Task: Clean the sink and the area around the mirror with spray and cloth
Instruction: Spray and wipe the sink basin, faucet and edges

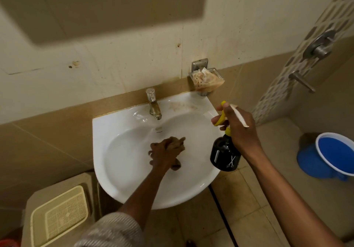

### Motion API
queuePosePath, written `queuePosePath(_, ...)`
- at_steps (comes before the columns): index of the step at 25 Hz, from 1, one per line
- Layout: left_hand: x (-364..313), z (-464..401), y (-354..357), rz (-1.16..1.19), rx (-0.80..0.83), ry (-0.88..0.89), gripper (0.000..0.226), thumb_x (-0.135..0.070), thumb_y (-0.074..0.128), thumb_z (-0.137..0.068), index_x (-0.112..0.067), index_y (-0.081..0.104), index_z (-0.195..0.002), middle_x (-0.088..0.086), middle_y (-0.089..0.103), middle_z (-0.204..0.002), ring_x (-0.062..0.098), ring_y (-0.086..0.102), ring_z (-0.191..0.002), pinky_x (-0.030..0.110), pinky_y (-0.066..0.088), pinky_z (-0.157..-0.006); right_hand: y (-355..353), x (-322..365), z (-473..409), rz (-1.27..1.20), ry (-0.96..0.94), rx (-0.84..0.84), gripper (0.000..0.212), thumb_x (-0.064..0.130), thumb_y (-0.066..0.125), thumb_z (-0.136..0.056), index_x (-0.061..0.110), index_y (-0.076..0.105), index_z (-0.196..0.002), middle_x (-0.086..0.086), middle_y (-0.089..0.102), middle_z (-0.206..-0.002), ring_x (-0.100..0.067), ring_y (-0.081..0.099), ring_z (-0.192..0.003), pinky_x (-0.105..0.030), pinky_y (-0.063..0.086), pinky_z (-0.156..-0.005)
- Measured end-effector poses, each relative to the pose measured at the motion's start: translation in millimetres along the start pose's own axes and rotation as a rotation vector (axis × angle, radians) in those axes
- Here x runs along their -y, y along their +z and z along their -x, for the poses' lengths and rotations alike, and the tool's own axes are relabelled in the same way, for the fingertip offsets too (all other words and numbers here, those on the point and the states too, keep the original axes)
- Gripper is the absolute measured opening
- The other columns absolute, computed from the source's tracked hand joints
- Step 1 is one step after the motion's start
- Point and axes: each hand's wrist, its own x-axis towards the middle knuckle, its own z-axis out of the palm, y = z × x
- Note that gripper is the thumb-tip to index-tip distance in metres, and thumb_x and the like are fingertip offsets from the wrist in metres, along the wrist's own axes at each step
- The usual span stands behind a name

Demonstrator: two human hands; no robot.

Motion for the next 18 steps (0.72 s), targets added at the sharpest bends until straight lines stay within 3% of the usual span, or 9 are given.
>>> queuePosePath(2, 27, -26, 4, -0.096, 0.004, -0.145, 0.058, -0.033, 0.077, -0.083, -0.018, 0.054, -0.135, 0.012, 0.045, -0.137, 0.041, 0.049, -0.128, 0.045, 0.049, -0.101, 13, -15, 3, 0.071, 0.093, 0.058, 0.030, 0.037, 0.056, -0.106, 0.020, 0.078, -0.094, -0.004, 0.080, -0.076, -0.021, 0.077, -0.078, -0.036, 0.058, -0.072)
queuePosePath(3, 37, -36, 10, -0.138, 0.029, -0.185, 0.059, -0.035, 0.075, -0.084, -0.022, 0.051, -0.137, 0.013, 0.036, -0.141, 0.043, 0.045, -0.129, 0.047, 0.052, -0.097, 19, -24, 6, 0.108, 0.126, 0.088, 0.032, 0.036, 0.057, -0.105, 0.016, 0.078, -0.092, -0.006, 0.080, -0.074, -0.023, 0.078, -0.078, -0.038, 0.057, -0.074)
queuePosePath(5, 47, -47, 22, -0.268, 0.057, -0.182, 0.063, -0.040, 0.070, -0.087, -0.026, 0.044, -0.142, 0.015, 0.026, -0.144, 0.041, 0.038, -0.131, 0.037, 0.051, -0.087, 29, -37, 12, 0.148, 0.189, 0.143, 0.038, 0.038, 0.059, -0.104, 0.009, 0.077, -0.088, -0.011, 0.079, -0.070, -0.025, 0.077, -0.072, -0.037, 0.058, -0.074)
queuePosePath(7, 49, -53, 32, -0.373, 0.059, -0.134, 0.067, -0.044, 0.066, -0.089, -0.026, 0.037, -0.147, 0.015, 0.019, -0.151, 0.041, 0.030, -0.138, 0.043, 0.045, -0.101, 34, -45, 17, 0.150, 0.296, 0.194, 0.039, 0.038, 0.062, -0.100, 0.004, 0.076, -0.087, -0.017, 0.078, -0.070, -0.034, 0.077, -0.071, -0.041, 0.060, -0.073)
queuePosePath(9, 50, -57, 37, -0.362, 0.080, -0.103, 0.069, -0.043, 0.064, -0.091, -0.023, 0.034, -0.149, 0.017, 0.020, -0.155, 0.042, 0.031, -0.141, 0.053, 0.037, -0.113, 35, -52, 21, 0.176, 0.401, 0.242, 0.037, 0.035, 0.065, -0.097, 0.001, 0.076, -0.090, -0.021, 0.079, -0.075, -0.040, 0.077, -0.075, -0.043, 0.063, -0.076)
queuePosePath(12, 48, -62, 40, -0.240, 0.075, -0.109, 0.070, -0.040, 0.065, -0.091, -0.021, 0.032, -0.149, 0.017, 0.031, -0.152, 0.040, 0.041, -0.136, 0.054, 0.042, -0.109, 30, -61, 29, 0.244, 0.527, 0.264, 0.037, 0.037, 0.068, -0.095, 0.002, 0.075, -0.102, -0.011, 0.081, -0.072, -0.029, 0.079, -0.075, -0.043, 0.063, -0.085)
queuePosePath(14, 47, -66, 47, -0.243, 0.036, -0.114, 0.072, -0.042, 0.064, -0.091, -0.022, 0.028, -0.150, 0.017, 0.030, -0.153, 0.040, 0.043, -0.134, 0.053, 0.041, -0.109, 26, -68, 33, 0.268, 0.571, 0.224, 0.035, 0.038, 0.069, -0.093, 0.005, 0.072, -0.106, -0.006, 0.078, -0.064, -0.023, 0.076, -0.065, -0.040, 0.064, -0.075)
queuePosePath(16, 41, -67, 62, -0.286, -0.001, -0.077, 0.073, -0.043, 0.063, -0.091, -0.022, 0.025, -0.150, 0.017, 0.026, -0.152, 0.041, 0.044, -0.133, 0.054, 0.039, -0.109, 19, -68, 34, 0.316, 0.533, 0.137, 0.030, 0.039, 0.069, -0.092, 0.010, 0.072, -0.100, -0.006, 0.076, -0.059, -0.017, 0.072, -0.053, -0.028, 0.059, -0.056)
queuePosePath(18, 36, -68, 83, -0.319, 0.011, -0.040, 0.079, -0.044, 0.064, -0.090, -0.021, 0.020, -0.151, 0.016, 0.028, -0.150, 0.040, 0.044, -0.132, 0.052, 0.040, -0.108, 12, -66, 31, 0.327, 0.477, 0.071, 0.030, 0.041, 0.067, -0.093, 0.012, 0.075, -0.093, -0.005, 0.077, -0.060, -0.015, 0.072, -0.051, -0.020, 0.054, -0.047)
